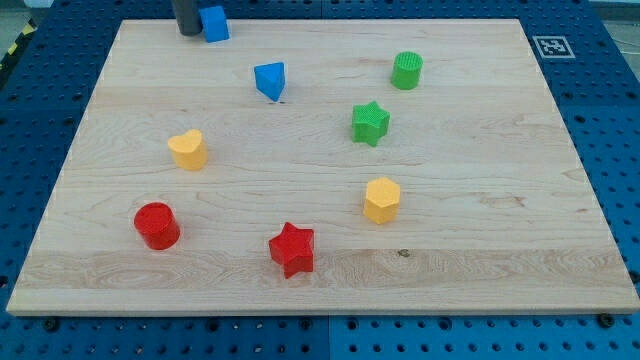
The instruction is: Push blue cube towards top center
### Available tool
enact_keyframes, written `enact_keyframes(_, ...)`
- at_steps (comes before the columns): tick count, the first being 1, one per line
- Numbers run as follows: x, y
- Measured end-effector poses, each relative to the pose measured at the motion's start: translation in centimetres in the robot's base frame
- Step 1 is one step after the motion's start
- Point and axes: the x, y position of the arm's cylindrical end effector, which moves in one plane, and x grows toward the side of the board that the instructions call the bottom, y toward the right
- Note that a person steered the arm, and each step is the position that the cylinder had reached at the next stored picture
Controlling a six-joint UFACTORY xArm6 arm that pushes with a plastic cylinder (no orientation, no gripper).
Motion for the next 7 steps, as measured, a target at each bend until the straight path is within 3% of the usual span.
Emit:
enact_keyframes(2,-1.5,1.5)
enact_keyframes(6,0.6,12.1)
enact_keyframes(7,3.0,12.1)
